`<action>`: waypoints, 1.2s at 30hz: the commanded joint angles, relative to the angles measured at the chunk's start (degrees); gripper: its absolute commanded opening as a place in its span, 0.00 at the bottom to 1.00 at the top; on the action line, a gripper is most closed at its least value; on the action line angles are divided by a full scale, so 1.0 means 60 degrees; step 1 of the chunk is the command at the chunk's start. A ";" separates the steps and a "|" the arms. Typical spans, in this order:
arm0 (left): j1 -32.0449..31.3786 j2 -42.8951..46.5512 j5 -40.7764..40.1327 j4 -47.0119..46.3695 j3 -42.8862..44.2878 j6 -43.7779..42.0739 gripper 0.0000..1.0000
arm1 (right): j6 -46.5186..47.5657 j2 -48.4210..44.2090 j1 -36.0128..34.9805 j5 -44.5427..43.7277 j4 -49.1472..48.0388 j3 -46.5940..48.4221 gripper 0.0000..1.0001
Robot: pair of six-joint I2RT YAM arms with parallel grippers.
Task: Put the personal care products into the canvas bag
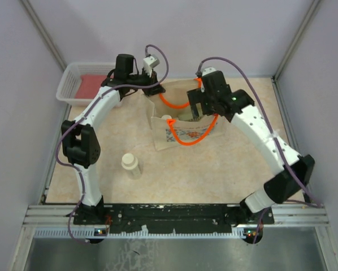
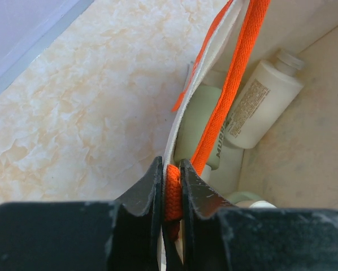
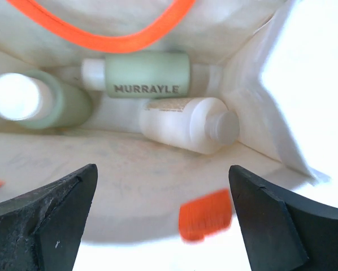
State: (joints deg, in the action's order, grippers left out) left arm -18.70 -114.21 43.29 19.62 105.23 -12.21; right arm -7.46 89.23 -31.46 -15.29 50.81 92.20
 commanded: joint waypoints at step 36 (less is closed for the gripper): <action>0.0367 0.0029 0.0377 -0.0200 0.0564 0.0644 0.00 | 0.3741 0.2564 -0.5284 0.4909 -0.2175 0.1560 0.99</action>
State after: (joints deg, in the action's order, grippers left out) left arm -17.47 -114.21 43.20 20.29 105.30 -9.76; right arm 13.08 102.32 -61.84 11.92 38.83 98.21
